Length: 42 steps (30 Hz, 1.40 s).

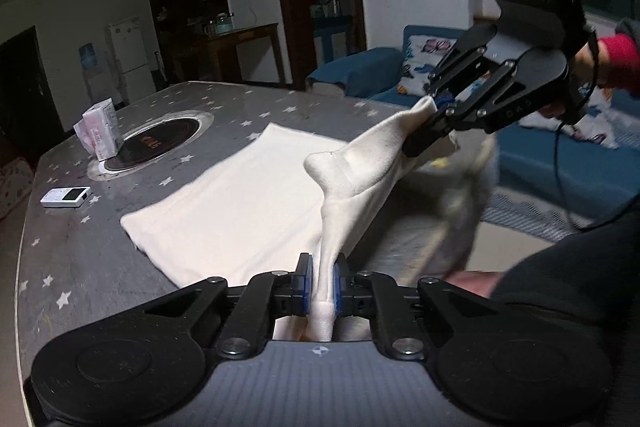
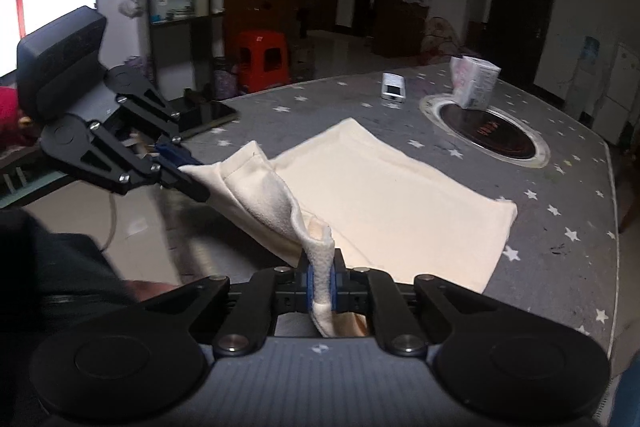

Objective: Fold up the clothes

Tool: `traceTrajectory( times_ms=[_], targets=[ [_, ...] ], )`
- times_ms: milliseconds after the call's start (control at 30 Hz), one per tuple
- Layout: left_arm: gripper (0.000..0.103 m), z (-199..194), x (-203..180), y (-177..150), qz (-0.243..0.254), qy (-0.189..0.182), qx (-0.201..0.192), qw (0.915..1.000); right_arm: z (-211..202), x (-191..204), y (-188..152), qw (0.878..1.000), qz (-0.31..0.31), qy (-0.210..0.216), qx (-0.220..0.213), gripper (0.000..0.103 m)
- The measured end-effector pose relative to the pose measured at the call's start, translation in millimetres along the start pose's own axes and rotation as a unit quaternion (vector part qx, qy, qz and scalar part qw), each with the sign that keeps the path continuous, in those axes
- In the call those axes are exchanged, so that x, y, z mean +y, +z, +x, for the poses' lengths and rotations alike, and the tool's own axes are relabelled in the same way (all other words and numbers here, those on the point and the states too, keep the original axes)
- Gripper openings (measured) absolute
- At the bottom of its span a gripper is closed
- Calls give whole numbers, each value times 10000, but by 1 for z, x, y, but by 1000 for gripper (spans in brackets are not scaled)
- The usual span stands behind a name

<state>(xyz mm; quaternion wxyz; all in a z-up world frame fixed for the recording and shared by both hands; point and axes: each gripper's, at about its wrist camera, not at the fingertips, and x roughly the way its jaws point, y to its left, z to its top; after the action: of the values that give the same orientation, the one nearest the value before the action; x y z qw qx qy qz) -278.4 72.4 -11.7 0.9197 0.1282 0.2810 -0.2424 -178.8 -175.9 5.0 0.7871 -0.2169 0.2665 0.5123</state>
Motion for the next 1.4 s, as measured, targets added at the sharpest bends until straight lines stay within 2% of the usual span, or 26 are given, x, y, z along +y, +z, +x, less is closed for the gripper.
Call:
traceTrajectory(
  times_ms=[167, 333, 533, 733, 900, 1033, 1100, 1133, 1300, 1400],
  targets=[
    [11, -26, -1, 9, -233, -25, -119, 9997, -21, 20, 9, 9997, -218, 45, -61, 6],
    [11, -18, 14, 21, -336, 178, -201, 9991, -10, 4, 34, 9994, -316, -92, -100, 6],
    [11, 14, 58, 38, -524, 434, -160, 9976, 28, -39, 69, 9994, -305, -152, 68, 6],
    [11, 62, 116, 42, -1120, 645, 171, 9915, 91, -80, 93, 9989, -194, -268, 344, 6],
    [11, 103, 151, 34, -1567, 867, 510, 9825, 150, -102, 90, 9971, 152, -454, 585, 7],
    [14, 118, 161, 25, -1731, 1042, 669, 9771, 176, -112, 78, 9948, 558, -557, 643, 14],
    [15, 121, 165, 23, -1815, 1111, 699, 9746, 177, -116, 73, 9933, 754, -656, 588, 27],
    [16, 122, 167, 22, -1857, 1146, 715, 9733, 176, -118, 72, 9924, 853, -696, 551, 28],
    [21, 121, 171, 21, -1946, 1536, 674, 9664, 154, -127, 65, 9846, 1309, -1080, 408, 28],
    [21, 112, 169, 26, -2090, 1646, 471, 9628, 138, -128, 59, 9821, 1523, -1078, 271, 28]
  ],
)
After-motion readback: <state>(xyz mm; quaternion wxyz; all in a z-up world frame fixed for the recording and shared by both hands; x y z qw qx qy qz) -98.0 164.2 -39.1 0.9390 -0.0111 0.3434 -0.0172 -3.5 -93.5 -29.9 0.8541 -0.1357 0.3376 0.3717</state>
